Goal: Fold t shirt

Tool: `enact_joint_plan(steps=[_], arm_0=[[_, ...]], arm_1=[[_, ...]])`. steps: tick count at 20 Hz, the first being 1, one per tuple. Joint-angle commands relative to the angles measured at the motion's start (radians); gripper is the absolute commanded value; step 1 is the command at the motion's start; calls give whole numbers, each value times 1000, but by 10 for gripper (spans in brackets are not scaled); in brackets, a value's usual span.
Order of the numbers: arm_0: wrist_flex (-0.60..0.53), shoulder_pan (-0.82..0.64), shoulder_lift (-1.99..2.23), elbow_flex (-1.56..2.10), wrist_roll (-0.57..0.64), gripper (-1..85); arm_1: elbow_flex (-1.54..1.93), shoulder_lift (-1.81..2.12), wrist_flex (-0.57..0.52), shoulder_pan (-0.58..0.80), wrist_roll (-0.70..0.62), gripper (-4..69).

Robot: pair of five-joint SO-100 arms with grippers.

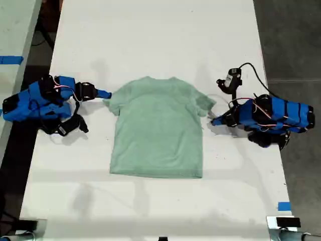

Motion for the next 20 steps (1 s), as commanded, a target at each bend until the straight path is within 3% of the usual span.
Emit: enact_joint_plan(steps=[1, 2, 4, 5, 9, 10, 13, 14, 16, 18, 20], arm_0=[[3, 31, 6, 40, 9, 1], [3, 31, 6, 40, 9, 1], [3, 31, 6, 40, 9, 1], [3, 31, 6, 40, 9, 1], [3, 31, 6, 40, 9, 1], [3, 31, 6, 40, 9, 1], [3, 32, 6, 40, 9, 1], [3, 32, 6, 40, 9, 1], [3, 32, 6, 40, 9, 1], [3, 32, 6, 40, 9, 1], [3, 32, 6, 40, 9, 1]], arm_1=[[43, 8, 0, 40, 353, 56], [43, 8, 0, 18, 411, 75], [43, 8, 0, -28, 422, 2], [43, 8, 0, -35, 506, 5], [44, 8, -23, -14, 629, 6], [35, 8, -54, -11, 620, 7], [-158, -89, -3, 28, 589, 6], [-279, -227, 23, 49, 580, 28], [-500, -502, 57, 106, 540, 177], [-621, -672, 57, 196, 465, 275], [-646, -752, 21, 330, 341, 288]])
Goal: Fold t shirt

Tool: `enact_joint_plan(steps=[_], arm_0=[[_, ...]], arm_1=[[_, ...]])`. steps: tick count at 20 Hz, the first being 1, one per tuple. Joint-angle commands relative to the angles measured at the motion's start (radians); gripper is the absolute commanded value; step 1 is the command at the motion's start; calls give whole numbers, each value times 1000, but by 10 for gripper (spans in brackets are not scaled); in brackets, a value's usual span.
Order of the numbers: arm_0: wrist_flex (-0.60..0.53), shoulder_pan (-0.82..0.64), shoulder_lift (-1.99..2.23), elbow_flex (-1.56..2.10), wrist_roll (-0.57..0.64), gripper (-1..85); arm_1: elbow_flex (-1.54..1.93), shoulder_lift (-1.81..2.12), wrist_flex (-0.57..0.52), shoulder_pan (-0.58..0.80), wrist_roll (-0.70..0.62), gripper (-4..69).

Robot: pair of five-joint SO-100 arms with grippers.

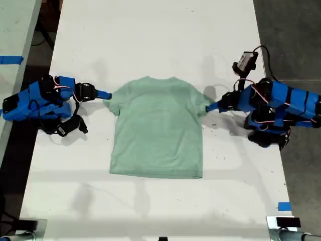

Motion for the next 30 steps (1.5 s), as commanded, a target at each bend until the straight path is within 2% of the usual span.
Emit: enact_joint_plan(steps=[1, 3, 5, 7, 10, 11, 12, 13, 16, 17, 18, 19, 20, 21, 22, 23, 25, 26, 30], arm_0=[[3, 15, 6, 40, 9, 1], [3, 15, 6, 40, 9, 1], [3, 15, 6, 40, 9, 1], [3, 15, 6, 40, 9, 1], [3, 15, 6, 40, 9, 1], [3, 6, 6, 40, 9, 1], [3, -3, 6, 40, 9, 1], [3, -9, 6, 40, 9, 1], [3, -40, 6, 40, 8, 1], [2, -54, 6, 40, -57, 6], [2, -15, 6, 40, -262, 43], [2, 94, 9, 40, -471, 109], [-9, 190, 12, 40, -494, 188], [-2, 258, 12, 40, -545, 116], [0, 245, 12, 40, -561, 38], [-8, 232, 12, 40, -549, -3], [-18, 233, 12, 40, -572, -2], [-26, 230, 12, 40, -604, 46], [2, 98, 11, 40, -518, 38]], arm_1=[[-63, -101, -87, 189, -192, 278], [-55, -230, -173, 313, -313, 292], [-58, -410, -302, 364, -371, 306], [-75, -577, -428, 373, -376, 311], [-83, -706, -557, 325, -331, 307], [-81, -733, -586, 299, -316, 280], [-80, -756, -598, 279, -291, 96], [-64, -758, -612, 268, -270, -8], [-20, -684, -588, 265, -241, -8], [-5, -641, -569, 268, -230, -8], [12, -595, -554, 268, -225, -8], [26, -558, -534, 268, -225, -8], [40, -528, -520, 267, -225, -8], [55, -499, -511, 267, -224, -8], [72, -469, -500, 267, -221, -8], [86, -433, -488, 267, -216, -8], [95, -367, -457, 264, -215, -8], [95, -345, -440, 264, -219, -8], [71, -290, -390, 255, -225, -8]])
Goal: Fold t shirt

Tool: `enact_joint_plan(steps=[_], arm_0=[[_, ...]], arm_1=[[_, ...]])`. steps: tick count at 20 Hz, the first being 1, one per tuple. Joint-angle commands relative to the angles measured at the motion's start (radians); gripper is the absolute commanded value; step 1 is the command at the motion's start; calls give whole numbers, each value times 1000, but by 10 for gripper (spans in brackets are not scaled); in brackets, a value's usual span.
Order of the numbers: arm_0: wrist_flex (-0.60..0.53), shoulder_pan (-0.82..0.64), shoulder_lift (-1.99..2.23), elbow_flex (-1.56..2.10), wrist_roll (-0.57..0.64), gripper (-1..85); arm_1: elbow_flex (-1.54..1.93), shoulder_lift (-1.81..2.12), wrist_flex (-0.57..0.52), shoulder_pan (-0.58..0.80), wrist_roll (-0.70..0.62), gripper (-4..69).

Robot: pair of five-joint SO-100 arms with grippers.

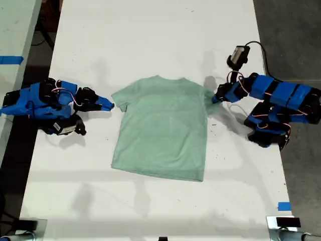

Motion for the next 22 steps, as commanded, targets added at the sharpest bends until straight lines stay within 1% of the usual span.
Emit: enact_joint_plan(steps=[1, 3, 6, 8, 10, 15, 17, 20, 22], arm_0=[[3, -110, 3, 40, 63, 38], [-18, -152, 6, 40, 98, 25], [-41, -175, 6, 40, 126, 34], [-6, -192, 6, 40, 135, 45], [5, -204, 0, 40, 150, 46], [9, -210, -34, 41, 152, 48], [11, -213, -37, 41, 152, 50], [11, -213, -38, 41, 152, 52], [11, -213, -38, 41, 152, 54]], arm_1=[[-49, 49, 43, -34, 5, -8], [-100, 55, 78, -49, 6, -8], [-218, 44, 123, -97, 17, -7], [-310, -5, 140, -132, 26, -7], [-410, -91, 135, -173, 35, -7], [-750, -511, 40, -357, 61, -7], [-945, -744, 38, -419, 60, -7], [-1201, -1057, 57, -471, 60, -5], [-1319, -1160, 103, -488, 67, 246]])
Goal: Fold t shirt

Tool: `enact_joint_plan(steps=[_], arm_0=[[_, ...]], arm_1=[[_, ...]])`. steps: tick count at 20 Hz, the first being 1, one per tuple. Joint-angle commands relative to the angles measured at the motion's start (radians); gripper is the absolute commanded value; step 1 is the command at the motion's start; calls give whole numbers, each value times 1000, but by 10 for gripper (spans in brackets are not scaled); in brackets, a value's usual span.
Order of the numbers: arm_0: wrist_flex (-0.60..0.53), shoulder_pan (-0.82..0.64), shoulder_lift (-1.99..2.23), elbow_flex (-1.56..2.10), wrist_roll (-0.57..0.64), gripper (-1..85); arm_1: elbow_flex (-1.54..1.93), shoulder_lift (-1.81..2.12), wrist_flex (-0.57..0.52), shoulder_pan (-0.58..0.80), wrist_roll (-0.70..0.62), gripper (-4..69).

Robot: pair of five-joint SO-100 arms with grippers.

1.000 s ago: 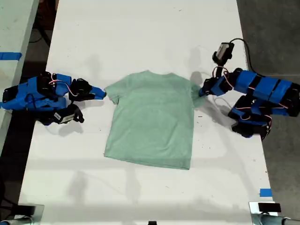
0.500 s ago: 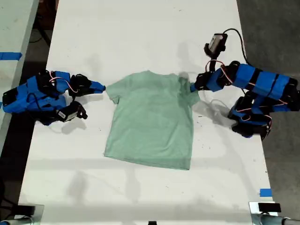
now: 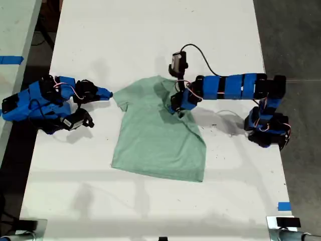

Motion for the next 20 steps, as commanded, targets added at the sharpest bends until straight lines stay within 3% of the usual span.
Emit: enact_joint_plan(steps=[1, 5, 7, 8, 9, 10, 13, 16, 18, 20], arm_0=[[0, -17, -5, 41, 8, 54], [0, -17, -5, 41, 11, 54], [0, -15, -5, 41, 11, 54], [0, -15, -5, 41, 11, 53], [0, -15, -5, 41, 11, 52], [0, -15, -5, 41, 11, 52], [-2, -28, 9, 41, 11, 48], [-35, -114, 40, 38, 17, -3], [-101, -178, 40, 38, 195, -3], [-144, -235, 41, 31, 291, -3]], arm_1=[[-178, -40, 58, -31, 23, 280], [-143, 190, 244, -2, 26, 266], [29, 400, 278, 34, 31, 232], [152, 531, 276, 49, 43, 181], [296, 673, 264, 60, 61, 62], [459, 827, 230, 61, 80, 5], [960, 1287, 126, 43, 80, 6], [1361, 1756, 101, 3, 78, 7], [1554, 2137, 199, 28, 38, 12], [1623, 2121, 167, 69, -12, 12]])
